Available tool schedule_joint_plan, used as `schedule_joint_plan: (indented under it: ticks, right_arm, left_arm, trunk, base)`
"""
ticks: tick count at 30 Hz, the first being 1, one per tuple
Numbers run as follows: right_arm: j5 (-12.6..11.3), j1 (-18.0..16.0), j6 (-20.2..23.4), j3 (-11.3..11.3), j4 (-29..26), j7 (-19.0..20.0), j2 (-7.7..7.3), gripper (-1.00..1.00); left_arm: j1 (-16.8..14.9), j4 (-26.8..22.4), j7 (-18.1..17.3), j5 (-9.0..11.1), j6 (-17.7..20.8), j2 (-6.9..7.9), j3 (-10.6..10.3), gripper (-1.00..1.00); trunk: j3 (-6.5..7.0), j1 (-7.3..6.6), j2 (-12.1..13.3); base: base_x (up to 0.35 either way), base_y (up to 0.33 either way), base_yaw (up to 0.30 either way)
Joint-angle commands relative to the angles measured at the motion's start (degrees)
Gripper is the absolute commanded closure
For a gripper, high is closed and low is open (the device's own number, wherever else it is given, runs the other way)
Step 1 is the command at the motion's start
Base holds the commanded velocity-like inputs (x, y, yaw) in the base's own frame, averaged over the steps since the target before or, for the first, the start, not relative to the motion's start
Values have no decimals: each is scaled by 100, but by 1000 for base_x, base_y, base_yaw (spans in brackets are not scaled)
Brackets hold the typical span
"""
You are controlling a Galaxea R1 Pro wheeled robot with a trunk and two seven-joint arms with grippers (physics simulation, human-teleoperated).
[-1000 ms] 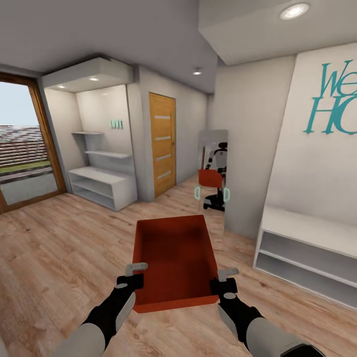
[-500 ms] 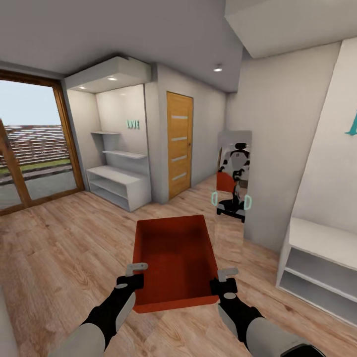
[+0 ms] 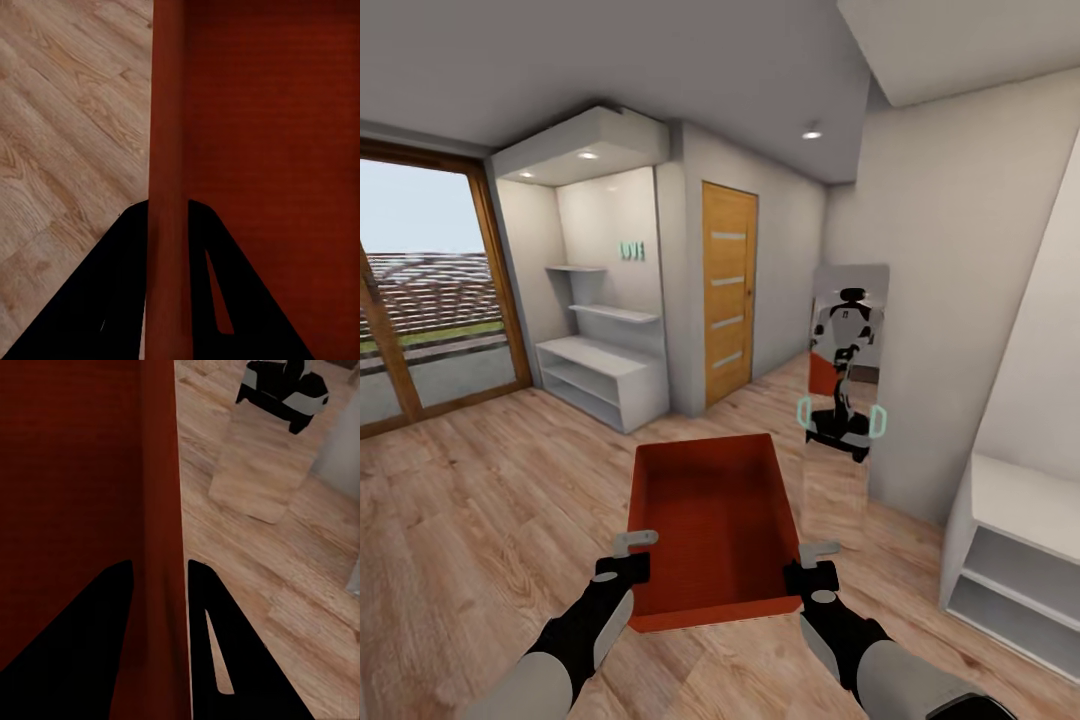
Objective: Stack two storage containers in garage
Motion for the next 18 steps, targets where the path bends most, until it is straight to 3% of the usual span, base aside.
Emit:
schedule_joint_plan:
  ticks: [1,8,18]
  right_arm:
    - [-75,-2,-49,-115,19,0,351,100]
    - [-81,-2,-56,-113,19,-11,351,100]
    - [-76,-2,-58,-113,19,-17,351,100]
  left_arm:
    - [-6,-68,97,309,52,-42,76,100]
    - [-6,-68,97,309,51,-41,76,100]
    - [-6,-68,97,309,52,-36,76,100]
  trunk:
    - [-9,5,-7]
    - [-9,5,-7]
    - [-9,5,-7]
  base:
    - [326,0,0]
    - [326,0,32]
    - [326,0,243]
